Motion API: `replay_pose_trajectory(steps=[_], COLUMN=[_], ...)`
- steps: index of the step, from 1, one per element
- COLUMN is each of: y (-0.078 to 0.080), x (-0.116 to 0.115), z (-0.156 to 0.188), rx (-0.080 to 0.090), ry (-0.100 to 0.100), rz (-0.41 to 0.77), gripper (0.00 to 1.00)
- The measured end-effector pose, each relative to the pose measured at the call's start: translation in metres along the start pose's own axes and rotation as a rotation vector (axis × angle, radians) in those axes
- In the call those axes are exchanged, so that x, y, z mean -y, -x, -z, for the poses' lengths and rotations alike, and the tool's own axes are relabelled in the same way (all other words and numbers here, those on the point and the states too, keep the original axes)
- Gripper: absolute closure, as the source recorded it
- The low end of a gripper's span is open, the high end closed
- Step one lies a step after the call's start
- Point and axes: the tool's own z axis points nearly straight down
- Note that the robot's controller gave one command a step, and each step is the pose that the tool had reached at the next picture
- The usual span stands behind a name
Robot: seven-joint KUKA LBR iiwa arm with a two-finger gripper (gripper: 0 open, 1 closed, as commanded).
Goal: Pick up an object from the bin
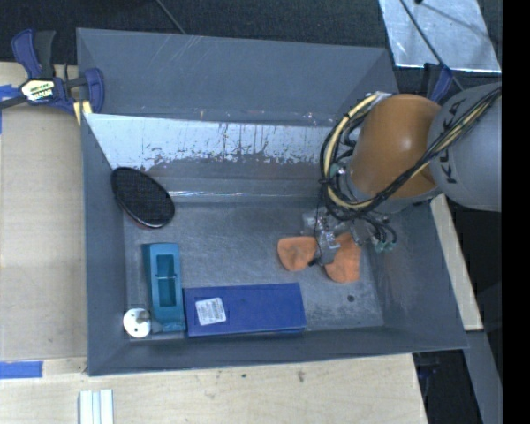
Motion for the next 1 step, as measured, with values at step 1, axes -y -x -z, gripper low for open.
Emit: replay_pose_trajectory(steps=[1], y=[-0.014], x=[-0.0303], z=[0.1526], rx=[0.002], ry=[0.0], rz=[-0.012], gripper=[1.0])
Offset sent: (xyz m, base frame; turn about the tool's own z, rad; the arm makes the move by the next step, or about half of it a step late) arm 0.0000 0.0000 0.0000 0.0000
